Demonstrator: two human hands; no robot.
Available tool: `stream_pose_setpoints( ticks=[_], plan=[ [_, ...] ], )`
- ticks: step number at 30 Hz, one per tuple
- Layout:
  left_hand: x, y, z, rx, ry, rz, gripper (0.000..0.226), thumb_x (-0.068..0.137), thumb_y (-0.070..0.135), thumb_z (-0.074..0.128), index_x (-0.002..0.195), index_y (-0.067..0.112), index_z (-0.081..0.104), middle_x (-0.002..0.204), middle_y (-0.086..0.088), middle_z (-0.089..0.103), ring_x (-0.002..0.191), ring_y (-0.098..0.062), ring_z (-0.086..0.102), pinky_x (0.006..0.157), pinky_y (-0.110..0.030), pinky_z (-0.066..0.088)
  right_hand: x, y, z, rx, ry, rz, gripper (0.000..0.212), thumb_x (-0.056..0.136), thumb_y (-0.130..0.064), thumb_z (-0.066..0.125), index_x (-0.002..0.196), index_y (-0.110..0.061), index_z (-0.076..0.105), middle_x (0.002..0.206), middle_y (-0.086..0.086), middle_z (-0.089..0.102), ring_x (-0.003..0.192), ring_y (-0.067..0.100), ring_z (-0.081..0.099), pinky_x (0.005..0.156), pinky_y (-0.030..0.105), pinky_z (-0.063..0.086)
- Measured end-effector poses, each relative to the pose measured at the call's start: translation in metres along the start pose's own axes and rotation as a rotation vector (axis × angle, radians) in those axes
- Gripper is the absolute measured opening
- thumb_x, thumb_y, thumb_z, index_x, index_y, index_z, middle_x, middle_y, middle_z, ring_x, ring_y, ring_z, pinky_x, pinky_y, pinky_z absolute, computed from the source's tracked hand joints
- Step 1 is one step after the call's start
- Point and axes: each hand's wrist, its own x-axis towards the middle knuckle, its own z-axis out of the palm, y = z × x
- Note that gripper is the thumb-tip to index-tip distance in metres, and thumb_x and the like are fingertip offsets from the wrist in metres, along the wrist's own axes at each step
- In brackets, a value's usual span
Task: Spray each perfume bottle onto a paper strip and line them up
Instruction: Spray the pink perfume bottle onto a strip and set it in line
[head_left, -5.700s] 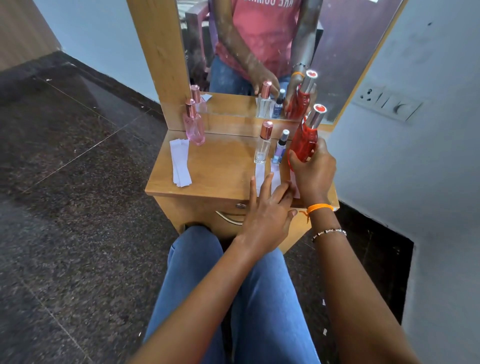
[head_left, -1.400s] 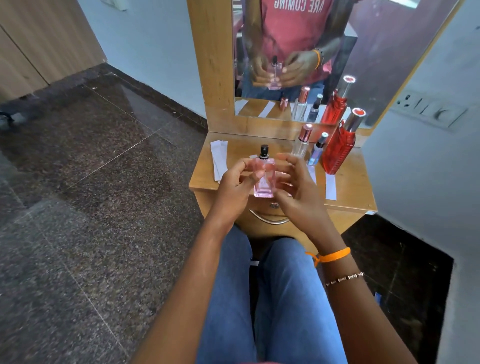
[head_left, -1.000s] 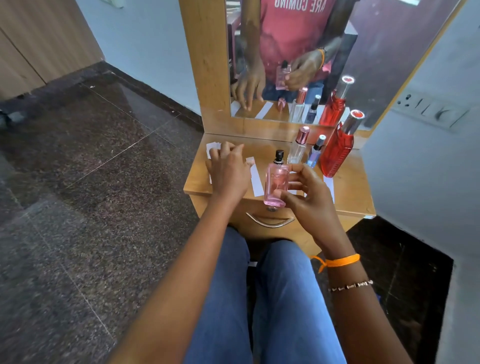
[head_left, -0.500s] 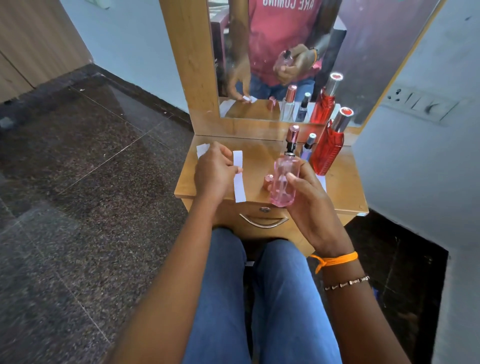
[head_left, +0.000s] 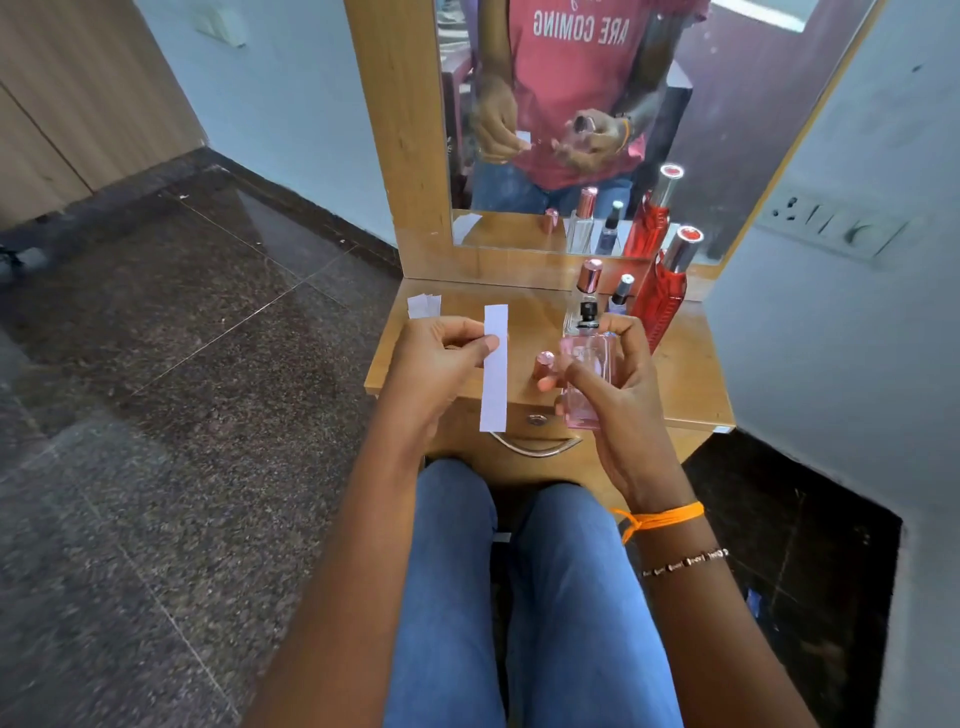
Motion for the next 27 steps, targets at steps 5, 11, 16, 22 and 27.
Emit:
stream_pose_setpoints(
  ticks=[5, 11, 16, 22, 27],
  plan=[
    [-0.011, 0.009, 0.004, -0.128, -0.151, -0.107, 0.018, 0.083, 0.001, 0.064, 0.089, 0.018, 0.066, 0.077, -0.002, 0.062, 0.076, -0.014, 0.062, 0.08, -0.029, 0.053, 0.0, 0.001, -0.007, -0.564, 0.052, -0.236, 0.039, 0.081, -0.016, 0.06, 0.11, -0.019, 0.035, 0.088, -0.001, 0.061, 0.077, 0.019, 0.061, 0.067, 0.034, 0.05],
    [-0.017, 0.009, 0.016, -0.105, -0.222, -0.12, 0.027, 0.083, 0.002, 0.065, 0.108, 0.008, 0.065, 0.082, -0.007, 0.061, 0.073, -0.01, 0.061, 0.06, -0.013, 0.052, -0.002, 0.005, -0.009, -1.039, -0.033, -0.432, 0.051, 0.087, -0.006, 0.055, 0.13, -0.027, 0.038, 0.124, 0.004, 0.055, 0.105, 0.023, 0.056, 0.076, 0.038, 0.051],
    [-0.02, 0.009, 0.022, -0.101, -0.226, -0.113, 0.03, 0.083, 0.003, 0.066, 0.113, 0.008, 0.064, 0.099, -0.018, 0.063, 0.079, -0.013, 0.064, 0.061, -0.012, 0.052, -0.003, 0.009, -0.01, -1.14, -0.059, -0.441, 0.062, 0.082, -0.001, 0.058, 0.13, -0.033, 0.033, 0.119, 0.006, 0.052, 0.097, 0.029, 0.057, 0.063, 0.047, 0.053],
    [-0.018, 0.006, 0.024, -0.074, -0.21, -0.116, 0.032, 0.083, 0.008, 0.067, 0.115, 0.011, 0.064, 0.107, -0.018, 0.068, 0.087, -0.014, 0.066, 0.065, -0.015, 0.053, -0.003, 0.01, -0.013, -1.262, -0.022, -0.47, 0.067, 0.078, 0.003, 0.057, 0.129, -0.032, 0.031, 0.118, 0.007, 0.053, 0.083, 0.029, 0.06, 0.05, 0.041, 0.053],
    [-0.018, 0.004, 0.026, -0.077, -0.205, -0.108, 0.031, 0.083, 0.008, 0.067, 0.114, 0.011, 0.064, 0.101, -0.015, 0.068, 0.082, -0.009, 0.064, 0.057, -0.008, 0.05, -0.004, 0.009, -0.013, -1.275, -0.029, -0.477, 0.066, 0.077, 0.003, 0.056, 0.128, -0.031, 0.033, 0.12, 0.006, 0.053, 0.085, 0.03, 0.06, 0.049, 0.037, 0.051]
  ],
)
